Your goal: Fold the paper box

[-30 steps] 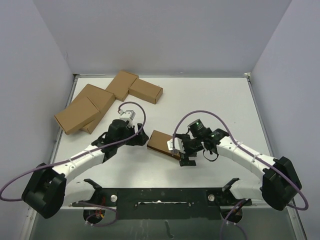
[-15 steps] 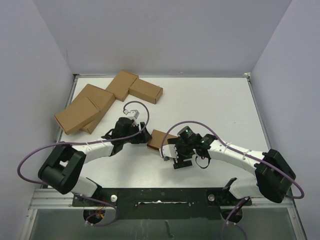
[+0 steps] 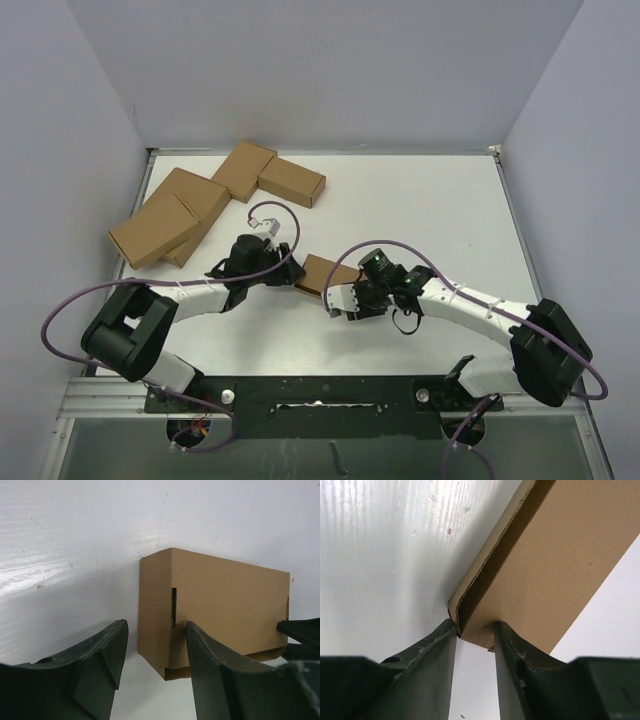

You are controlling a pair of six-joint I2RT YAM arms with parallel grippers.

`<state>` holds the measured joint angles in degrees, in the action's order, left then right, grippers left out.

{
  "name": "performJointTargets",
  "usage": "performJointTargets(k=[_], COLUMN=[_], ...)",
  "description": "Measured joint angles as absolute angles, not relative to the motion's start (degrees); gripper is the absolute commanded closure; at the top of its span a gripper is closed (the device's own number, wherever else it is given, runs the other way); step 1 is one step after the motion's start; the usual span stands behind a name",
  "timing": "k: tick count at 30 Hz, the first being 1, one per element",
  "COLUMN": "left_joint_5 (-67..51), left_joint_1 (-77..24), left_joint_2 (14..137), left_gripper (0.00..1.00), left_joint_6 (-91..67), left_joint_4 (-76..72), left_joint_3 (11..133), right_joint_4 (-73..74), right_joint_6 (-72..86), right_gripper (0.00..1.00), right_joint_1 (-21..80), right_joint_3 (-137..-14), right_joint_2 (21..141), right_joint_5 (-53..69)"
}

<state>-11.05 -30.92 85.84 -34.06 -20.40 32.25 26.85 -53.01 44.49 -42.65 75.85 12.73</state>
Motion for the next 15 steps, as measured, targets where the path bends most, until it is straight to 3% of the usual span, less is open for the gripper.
performJointTargets(k=[2,3,5,8,11,15], left_joint_5=[-11.2,-11.2,-11.4,-11.9,-12.2,-12.3], left_joint_1=[-30.9,-30.9,-30.9,-30.9,-30.9,-31.2], left_joint_2=[85.8,85.8,85.5,84.1,82.4,81.2], left_gripper=[0.51,0.5,0.49,0.48,0.48,0.47], left_joint_6=[-34.1,-34.1,-34.1,-33.9,-33.8,-34.0], left_joint_4=[-20.9,-21.1,-21.3,-21.3,-21.2,-21.3], left_joint_3=[32.0,31.8,31.4,30.2,29.4,29.1], right_joint_4=[27.2,27.4,28.0,30.0,32.8,34.4], right_joint_6=[-53.4,-53.6,-53.7,-53.3,-52.9,-51.3], right_gripper=[0.77,0.72,0.46,0.18,0.0,0.02], right_joint_1=[43.8,43.4,42.5,39.9,35.8,29.8], right_joint_3=[-42.9,-43.0,-43.3,-44.1,-44.6,-44.8], right_joint_2=[75.9,75.8,75.7,75.7,74.8,70.4], right_joint_5=[12.9,13.1,13.5,15.5,20.1,25.7])
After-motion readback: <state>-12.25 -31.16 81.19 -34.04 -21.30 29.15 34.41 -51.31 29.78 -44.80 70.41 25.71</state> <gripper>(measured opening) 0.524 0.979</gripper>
